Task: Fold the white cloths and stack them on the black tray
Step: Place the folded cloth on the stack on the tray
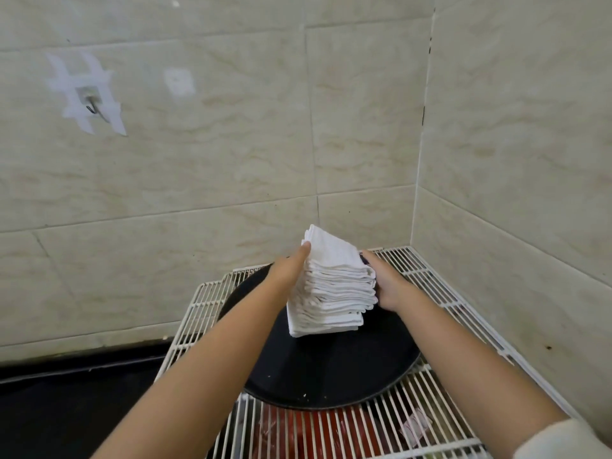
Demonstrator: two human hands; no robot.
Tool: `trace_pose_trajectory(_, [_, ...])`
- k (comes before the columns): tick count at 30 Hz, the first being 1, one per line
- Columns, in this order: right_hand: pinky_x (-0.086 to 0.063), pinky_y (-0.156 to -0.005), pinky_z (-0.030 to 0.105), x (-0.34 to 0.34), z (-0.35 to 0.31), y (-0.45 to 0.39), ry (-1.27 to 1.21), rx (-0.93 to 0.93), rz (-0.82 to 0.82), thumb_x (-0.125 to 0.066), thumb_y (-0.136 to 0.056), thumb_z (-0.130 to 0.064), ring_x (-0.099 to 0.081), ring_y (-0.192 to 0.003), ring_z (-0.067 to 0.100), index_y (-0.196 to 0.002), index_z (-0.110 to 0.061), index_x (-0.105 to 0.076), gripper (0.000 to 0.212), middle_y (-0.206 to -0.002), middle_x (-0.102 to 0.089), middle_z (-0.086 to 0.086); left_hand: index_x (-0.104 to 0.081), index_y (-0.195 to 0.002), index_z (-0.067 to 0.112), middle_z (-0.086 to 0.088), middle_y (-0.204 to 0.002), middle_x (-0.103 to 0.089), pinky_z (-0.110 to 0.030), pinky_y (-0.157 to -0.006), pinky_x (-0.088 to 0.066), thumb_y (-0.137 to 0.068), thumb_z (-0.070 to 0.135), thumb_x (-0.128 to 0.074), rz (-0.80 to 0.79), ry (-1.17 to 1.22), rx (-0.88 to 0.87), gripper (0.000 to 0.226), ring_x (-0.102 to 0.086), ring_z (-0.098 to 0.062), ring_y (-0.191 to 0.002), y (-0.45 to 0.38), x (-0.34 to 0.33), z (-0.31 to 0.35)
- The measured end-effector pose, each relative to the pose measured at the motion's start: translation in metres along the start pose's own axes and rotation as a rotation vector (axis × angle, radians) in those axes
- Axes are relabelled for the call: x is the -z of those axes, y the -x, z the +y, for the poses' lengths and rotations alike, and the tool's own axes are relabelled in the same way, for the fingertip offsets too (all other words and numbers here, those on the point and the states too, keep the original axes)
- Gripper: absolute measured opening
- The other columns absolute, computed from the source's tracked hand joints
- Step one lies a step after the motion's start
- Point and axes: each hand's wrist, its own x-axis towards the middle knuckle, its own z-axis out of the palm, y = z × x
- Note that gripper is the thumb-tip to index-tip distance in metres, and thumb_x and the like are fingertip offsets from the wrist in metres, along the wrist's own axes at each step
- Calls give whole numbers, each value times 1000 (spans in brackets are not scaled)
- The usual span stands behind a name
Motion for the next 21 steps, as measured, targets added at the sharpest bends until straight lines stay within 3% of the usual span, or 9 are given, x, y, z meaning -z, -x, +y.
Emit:
trace_pose_trajectory(2, [-50,-87,37,-5,6,-3,-50,-48,-72,-46,-91,-50,-63,-99,29,-110,-10,-65,49,-103,-70,11,-52,-128,11,-7,-131,-56,-34,-102,-39,-91,50,-47,-117,185,110,54,-52,-27,-121,-7,2,-9])
trace_pose_trajectory(3, [-48,-88,38,-6,5,-3,-30,-65,-95,-44,-92,-50,-62,-100,30,-109,-8,-64,50,-102,-70,13,-58,-118,11,-8,-121,-61,-34,-98,-42,-91,46,-48,-132,219,133,45,-58,-27,-110,-10,5,-14])
trace_pose_trajectory(5, [-48,-77,35,-13,-1,-2,-14,-57,-127,-40,-95,-46,-62,-87,28,-98,-9,-63,44,-83,-72,11,-62,-89,13,-6,-94,-66,-32,-81,-47,-92,36,-46,-136,271,140,28,-61,-23,-84,-14,10,-20])
trace_pose_trajectory(7, [-47,-74,33,-24,-9,-2,62,-59,-130,-38,-96,-47,-61,-83,26,-100,-12,-61,43,-86,-70,10,-63,-82,13,-3,-84,-66,-28,-67,-50,-92,29,-42,-165,342,134,28,-62,-20,-71,-16,19,-28])
trace_pose_trajectory(8, [-48,-77,34,-30,-11,-4,97,-60,-144,-38,-95,-48,-62,-88,27,-107,-12,-60,44,-97,-68,11,-66,-92,9,-5,-91,-69,-29,-71,-54,-92,28,-41,-184,395,130,32,-65,-21,-76,-17,23,-33])
trace_pose_trajectory(10, [-48,-90,39,-43,-11,-4,162,-80,-159,-39,-93,-53,-59,-109,29,-127,-14,-52,54,-125,-59,12,-62,-116,4,-11,-114,-64,-39,-97,-47,-93,28,-41,-237,496,133,39,-61,-26,-99,-18,32,-43])
trace_pose_trajectory(14, [-33,-111,47,-50,-1,-11,281,-117,-135,-43,-84,-63,-38,-135,26,-143,-24,-33,72,-151,-33,7,-60,-120,4,-14,-119,-61,-44,-107,-38,-91,29,-42,-301,544,136,42,-56,-30,-109,-20,35,-50])
trace_pose_trajectory(19, [-48,-86,37,-38,-5,-3,160,-64,-108,-38,-95,-50,-62,-101,27,-121,-10,-57,51,-115,-65,11,-54,-127,2,-14,-133,-55,-41,-109,-38,-90,28,-45,-269,476,150,46,-54,-29,-114,-22,30,-44])
trace_pose_trajectory(21, [-49,-76,33,-39,-10,10,163,1,-92,-37,-97,-44,-62,-89,22,-108,-11,-62,42,-99,-68,7,-58,-123,2,-14,-125,-61,-39,-103,-44,-92,24,-42,-284,458,129,42,-59,-27,-108,-19,32,-42])
